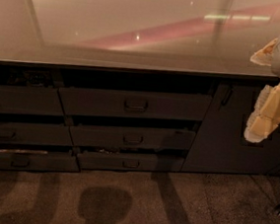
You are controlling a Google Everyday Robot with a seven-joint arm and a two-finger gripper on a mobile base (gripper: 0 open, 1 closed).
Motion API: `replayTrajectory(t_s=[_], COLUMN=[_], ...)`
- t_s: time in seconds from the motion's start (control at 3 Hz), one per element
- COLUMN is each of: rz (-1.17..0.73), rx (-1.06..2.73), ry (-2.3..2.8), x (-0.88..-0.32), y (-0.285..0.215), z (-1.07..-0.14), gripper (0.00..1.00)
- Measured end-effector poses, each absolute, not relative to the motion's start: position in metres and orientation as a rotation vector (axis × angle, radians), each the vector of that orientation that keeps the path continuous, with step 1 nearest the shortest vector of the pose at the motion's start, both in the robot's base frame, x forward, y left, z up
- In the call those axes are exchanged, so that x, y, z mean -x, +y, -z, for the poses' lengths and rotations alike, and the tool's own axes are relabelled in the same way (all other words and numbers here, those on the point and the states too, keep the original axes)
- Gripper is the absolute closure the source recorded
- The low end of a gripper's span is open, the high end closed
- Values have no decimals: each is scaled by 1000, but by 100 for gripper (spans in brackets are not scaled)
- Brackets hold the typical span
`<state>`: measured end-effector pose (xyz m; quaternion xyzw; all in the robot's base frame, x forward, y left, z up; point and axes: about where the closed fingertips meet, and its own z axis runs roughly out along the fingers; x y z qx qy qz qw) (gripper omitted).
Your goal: Open top drawer
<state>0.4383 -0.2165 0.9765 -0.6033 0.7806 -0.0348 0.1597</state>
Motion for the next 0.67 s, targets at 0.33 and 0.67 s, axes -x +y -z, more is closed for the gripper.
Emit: replayTrajectory(t_s=[0.33,0.67], rz=[98,62], rx=[1721,1827], ry=[2229,2238], x=[-439,-454], y=[-216,-189], z=[-977,-952], gripper=[0,0])
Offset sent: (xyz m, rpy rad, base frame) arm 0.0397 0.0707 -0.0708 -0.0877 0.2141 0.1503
